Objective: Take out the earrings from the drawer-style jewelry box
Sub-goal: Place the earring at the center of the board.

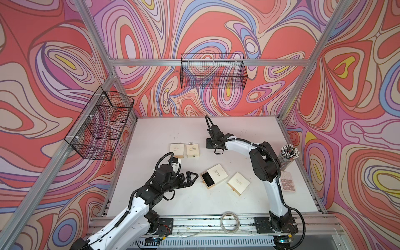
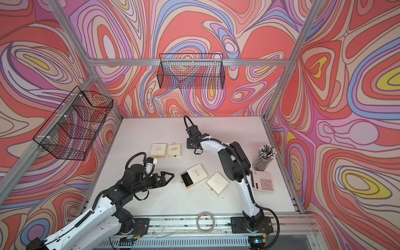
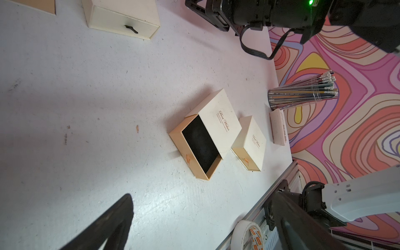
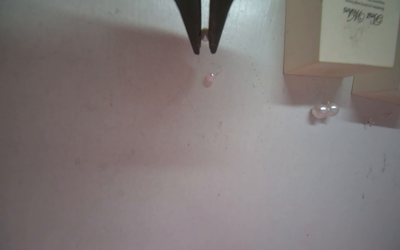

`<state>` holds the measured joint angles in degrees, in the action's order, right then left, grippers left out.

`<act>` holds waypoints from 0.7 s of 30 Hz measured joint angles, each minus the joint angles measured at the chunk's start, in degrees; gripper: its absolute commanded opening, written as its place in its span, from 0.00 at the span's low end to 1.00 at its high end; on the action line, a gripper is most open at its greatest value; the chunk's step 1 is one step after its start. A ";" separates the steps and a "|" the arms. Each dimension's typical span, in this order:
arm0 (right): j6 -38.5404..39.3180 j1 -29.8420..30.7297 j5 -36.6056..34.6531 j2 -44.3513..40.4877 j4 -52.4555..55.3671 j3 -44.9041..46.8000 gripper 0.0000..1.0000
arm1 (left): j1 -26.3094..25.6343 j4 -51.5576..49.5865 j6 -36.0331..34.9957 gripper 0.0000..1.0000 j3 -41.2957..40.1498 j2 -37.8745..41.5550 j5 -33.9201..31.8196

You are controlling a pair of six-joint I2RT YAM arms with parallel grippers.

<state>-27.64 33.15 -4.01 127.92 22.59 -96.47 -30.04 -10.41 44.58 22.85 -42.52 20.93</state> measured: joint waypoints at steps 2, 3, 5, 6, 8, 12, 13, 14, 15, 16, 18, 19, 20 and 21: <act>0.02 -0.17 0.02 0.39 0.13 -0.55 0.03 | 0.00 0.00 0.00 1.00 0.02 -0.02 -0.04; 0.04 -0.28 0.02 0.55 0.28 -0.81 0.03 | 0.00 0.00 0.00 1.00 0.09 -0.11 -0.07; 0.15 -0.46 0.02 1.05 0.50 -1.36 0.04 | 0.00 0.00 -0.02 1.00 0.31 -0.44 -0.15; 0.17 -0.55 0.04 1.27 0.63 -1.57 0.05 | 0.00 0.00 -0.02 1.00 0.44 -0.57 -0.15; 0.17 -0.72 0.26 1.75 1.01 -1.86 0.05 | 0.00 0.00 -0.02 1.00 0.59 -0.66 -0.17; 0.17 -0.90 0.83 2.29 1.11 -2.01 0.06 | 0.04 0.00 -0.04 1.00 0.66 -0.66 -0.20; 0.17 -0.90 0.87 2.29 1.16 -2.08 0.07 | 0.04 0.00 -0.02 1.00 0.66 -0.66 -0.20; 0.17 -0.90 0.90 2.32 1.20 -2.14 0.08 | 0.04 0.00 -0.02 1.00 0.66 -0.66 -0.20; 0.17 -0.92 0.94 2.34 1.22 -2.23 0.09 | 0.04 0.00 -0.02 1.00 0.66 -0.66 -0.20; 0.15 -0.94 1.03 2.38 1.27 -2.32 0.10 | 0.04 0.00 -0.02 1.00 0.66 -0.66 -0.20; 0.20 -1.01 1.16 2.45 1.40 -2.54 0.13 | 0.04 0.00 -0.02 1.00 0.66 -0.66 -0.20; 0.20 -1.03 1.31 2.47 1.42 -2.67 0.15 | 0.04 0.00 -0.02 1.00 0.66 -0.66 -0.20; 0.15 -1.07 1.40 2.49 1.42 -2.75 0.15 | 0.04 -0.02 -0.02 1.00 0.66 -0.66 -0.20; 0.20 -1.09 1.55 2.49 1.44 -2.86 0.17 | 0.04 0.00 -0.04 1.00 0.66 -0.66 -0.20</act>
<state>-27.44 32.05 -2.46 130.41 24.03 -99.33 -30.00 -10.41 44.53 23.51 -43.18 20.73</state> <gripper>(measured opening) 0.150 0.999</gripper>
